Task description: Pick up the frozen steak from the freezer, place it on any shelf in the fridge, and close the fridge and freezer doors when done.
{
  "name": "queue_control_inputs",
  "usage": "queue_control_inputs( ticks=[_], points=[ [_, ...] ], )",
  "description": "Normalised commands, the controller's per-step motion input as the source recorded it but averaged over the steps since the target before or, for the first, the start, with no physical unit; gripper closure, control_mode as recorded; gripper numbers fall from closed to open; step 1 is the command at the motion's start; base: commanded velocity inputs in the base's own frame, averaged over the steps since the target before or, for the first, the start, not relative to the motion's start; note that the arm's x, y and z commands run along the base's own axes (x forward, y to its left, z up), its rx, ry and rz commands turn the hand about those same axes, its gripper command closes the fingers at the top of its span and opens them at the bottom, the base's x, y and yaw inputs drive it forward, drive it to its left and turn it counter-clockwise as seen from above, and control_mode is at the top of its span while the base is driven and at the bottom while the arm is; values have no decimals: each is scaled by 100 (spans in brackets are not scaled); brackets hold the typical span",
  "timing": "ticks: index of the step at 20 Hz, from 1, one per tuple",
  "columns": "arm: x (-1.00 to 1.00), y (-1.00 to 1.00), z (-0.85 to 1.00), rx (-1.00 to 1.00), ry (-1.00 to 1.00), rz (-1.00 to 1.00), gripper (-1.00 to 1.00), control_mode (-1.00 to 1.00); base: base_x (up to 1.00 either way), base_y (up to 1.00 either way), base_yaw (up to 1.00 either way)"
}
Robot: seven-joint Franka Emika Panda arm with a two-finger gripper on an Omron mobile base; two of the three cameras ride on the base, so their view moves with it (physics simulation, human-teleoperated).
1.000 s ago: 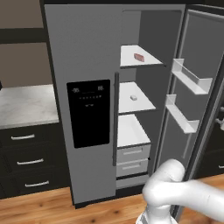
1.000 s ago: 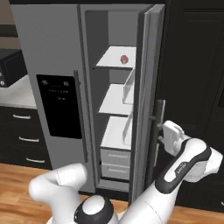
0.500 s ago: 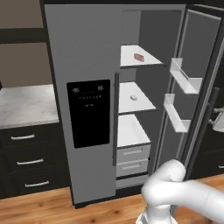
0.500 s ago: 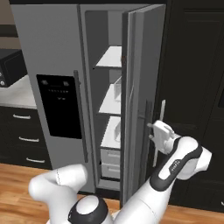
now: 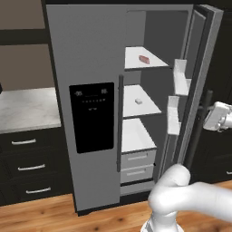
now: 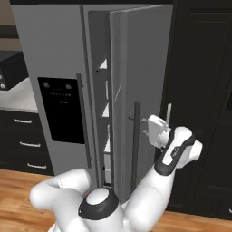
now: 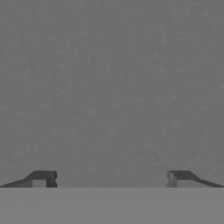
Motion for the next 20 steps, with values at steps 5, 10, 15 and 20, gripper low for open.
queue_control_inputs(
  ticks=[5,10,15,20],
  points=[
    [72,100,0,0,0,-19,-100,-100,0,0,0],
    [78,100,2,0,0,-24,-100,-100,0,0,0],
    [70,100,11,0,0,-31,-100,-100,0,0,0],
    [94,87,21,0,0,-37,-100,-100,0,0,0]
  ],
)
